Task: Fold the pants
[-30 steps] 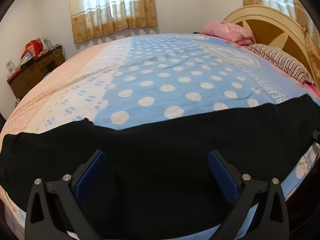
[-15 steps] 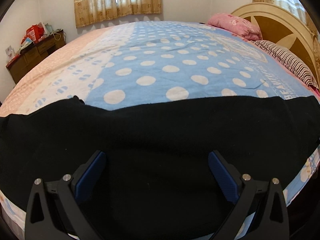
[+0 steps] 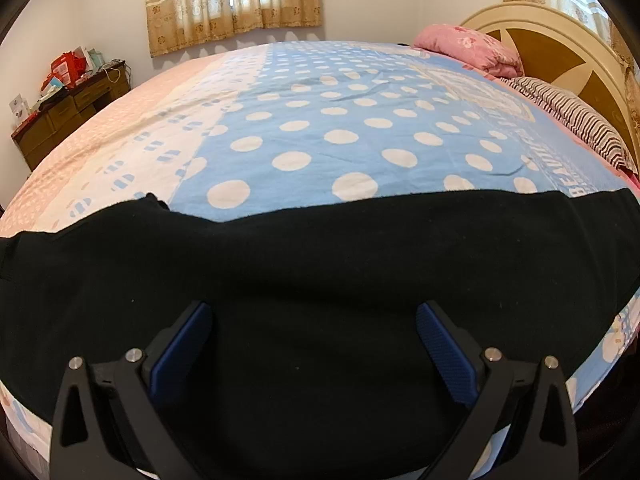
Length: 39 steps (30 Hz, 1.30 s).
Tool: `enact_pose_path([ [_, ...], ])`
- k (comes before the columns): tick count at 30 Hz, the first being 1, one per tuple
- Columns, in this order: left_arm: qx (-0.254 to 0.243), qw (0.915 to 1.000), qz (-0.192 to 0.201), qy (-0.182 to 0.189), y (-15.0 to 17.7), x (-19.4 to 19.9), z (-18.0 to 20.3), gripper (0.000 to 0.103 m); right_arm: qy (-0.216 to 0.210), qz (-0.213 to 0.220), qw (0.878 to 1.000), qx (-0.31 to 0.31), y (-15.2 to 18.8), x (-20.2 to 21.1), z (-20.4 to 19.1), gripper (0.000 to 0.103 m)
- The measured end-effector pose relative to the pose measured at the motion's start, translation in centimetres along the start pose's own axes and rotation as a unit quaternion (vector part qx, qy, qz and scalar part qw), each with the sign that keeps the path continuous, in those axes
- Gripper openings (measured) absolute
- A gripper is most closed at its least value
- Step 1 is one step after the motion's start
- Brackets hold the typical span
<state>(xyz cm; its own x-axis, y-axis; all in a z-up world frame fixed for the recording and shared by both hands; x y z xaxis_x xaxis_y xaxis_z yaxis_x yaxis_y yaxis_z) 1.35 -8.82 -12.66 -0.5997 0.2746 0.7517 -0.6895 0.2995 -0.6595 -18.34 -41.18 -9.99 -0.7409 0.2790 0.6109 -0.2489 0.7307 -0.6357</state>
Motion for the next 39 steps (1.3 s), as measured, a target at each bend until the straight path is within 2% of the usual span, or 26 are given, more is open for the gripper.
enact_pose_path([
  [5, 0.001, 1.0000, -0.001, 0.001, -0.1, 0.0, 0.0, 0.103, -0.020, 0.004, 1.000, -0.018, -0.8, -0.1, -0.3, 0.003],
  [10, 0.001, 1.0000, -0.001, 0.001, 0.0, 0.1, 0.1, 0.103, -0.021, -0.025, 0.999, -0.034, -0.2, -1.6, -0.2, 0.005],
  [20, 0.002, 1.0000, -0.003, 0.002, -0.2, 0.0, 0.0, 0.103, -0.014, -0.022, 0.999, -0.032, 0.3, -0.6, 0.1, 0.007],
  [22, 0.003, 1.0000, -0.003, 0.002, -0.1, 0.0, 0.0, 0.103, -0.015, -0.027, 0.999, -0.030, 0.6, -0.6, 0.0, 0.017],
  [23, 0.002, 1.0000, -0.003, 0.001, -0.1, 0.0, 0.0, 0.103, -0.022, -0.028, 0.999, -0.028, 0.7, -0.4, -0.3, 0.030],
  [24, 0.001, 1.0000, -0.003, 0.001, -0.1, 0.0, 0.0, 0.103, -0.029, -0.026, 0.999, -0.026, 0.6, -0.3, -0.6, 0.038],
  [25, 0.000, 1.0000, -0.003, 0.002, -0.1, 0.0, 0.0, 0.103, -0.033, -0.021, 0.999, -0.023, 0.5, -0.1, -0.9, 0.054],
  [26, 0.001, 1.0000, -0.003, 0.003, -0.1, 0.0, 0.0, 0.103, -0.033, -0.014, 0.999, -0.020, 0.3, 0.1, -1.1, 0.061],
  [30, 0.000, 1.0000, -0.004, 0.002, -0.1, -0.1, -0.1, 0.103, 0.000, 0.003, 1.000, 0.003, -0.4, 0.4, -0.9, 0.061],
  [34, 0.001, 1.0000, -0.004, 0.003, -0.1, -0.1, -0.1, 0.103, 0.005, 0.019, 1.000, 0.013, -1.1, 0.1, -0.7, 0.060],
  [36, 0.001, 1.0000, -0.004, 0.003, -0.1, -0.1, -0.1, 0.103, 0.007, 0.021, 1.000, 0.020, -1.4, -0.2, -0.8, 0.050],
  [39, 0.000, 1.0000, -0.004, 0.003, -0.1, -0.1, -0.1, 0.103, 0.010, 0.028, 0.999, 0.028, -1.7, 0.0, -0.8, 0.048],
])
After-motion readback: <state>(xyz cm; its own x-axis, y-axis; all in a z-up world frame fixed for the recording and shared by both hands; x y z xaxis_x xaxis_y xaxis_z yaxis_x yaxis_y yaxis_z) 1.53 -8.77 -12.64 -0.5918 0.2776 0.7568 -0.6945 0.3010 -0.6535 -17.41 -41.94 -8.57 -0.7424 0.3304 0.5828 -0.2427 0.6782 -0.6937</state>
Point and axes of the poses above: each gripper's, at about its wrist camera, not at the fingertips, and x roughly against the way its jaws point, z to its right, y to its underside, the point moved 9 cm from there along -x, roughly the way its jaws point, and after that the axes turned 2 degrees about x, right-handed, at the moved point
